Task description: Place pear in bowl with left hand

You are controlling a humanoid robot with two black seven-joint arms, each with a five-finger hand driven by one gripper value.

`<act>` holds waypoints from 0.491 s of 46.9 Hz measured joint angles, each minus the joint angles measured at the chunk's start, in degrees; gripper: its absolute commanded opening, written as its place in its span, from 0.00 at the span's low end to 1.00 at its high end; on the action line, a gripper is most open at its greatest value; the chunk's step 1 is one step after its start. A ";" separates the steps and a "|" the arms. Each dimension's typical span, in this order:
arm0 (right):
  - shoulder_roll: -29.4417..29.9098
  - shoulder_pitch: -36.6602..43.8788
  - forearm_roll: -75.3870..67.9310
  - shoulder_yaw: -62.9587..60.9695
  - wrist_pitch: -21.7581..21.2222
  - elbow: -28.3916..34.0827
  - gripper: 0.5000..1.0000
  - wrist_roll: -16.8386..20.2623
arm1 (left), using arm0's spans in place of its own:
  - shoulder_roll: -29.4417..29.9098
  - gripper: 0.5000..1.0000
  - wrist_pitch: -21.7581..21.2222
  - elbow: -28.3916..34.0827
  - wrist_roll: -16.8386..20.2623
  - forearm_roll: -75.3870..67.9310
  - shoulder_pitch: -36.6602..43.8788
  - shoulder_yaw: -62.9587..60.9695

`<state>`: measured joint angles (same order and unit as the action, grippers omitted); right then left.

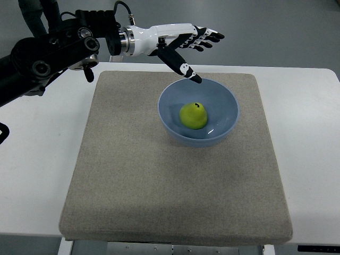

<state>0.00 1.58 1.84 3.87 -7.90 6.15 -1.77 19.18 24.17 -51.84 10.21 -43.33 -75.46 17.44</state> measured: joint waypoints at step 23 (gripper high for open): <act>0.00 0.00 0.00 0.00 -0.02 0.00 0.85 0.01 | 7.75 0.99 -0.03 7.47 -3.50 30.63 6.83 3.97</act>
<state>0.00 1.58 1.84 3.87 -7.91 6.15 -1.75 26.93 24.14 -44.37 6.71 -12.70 -68.62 21.41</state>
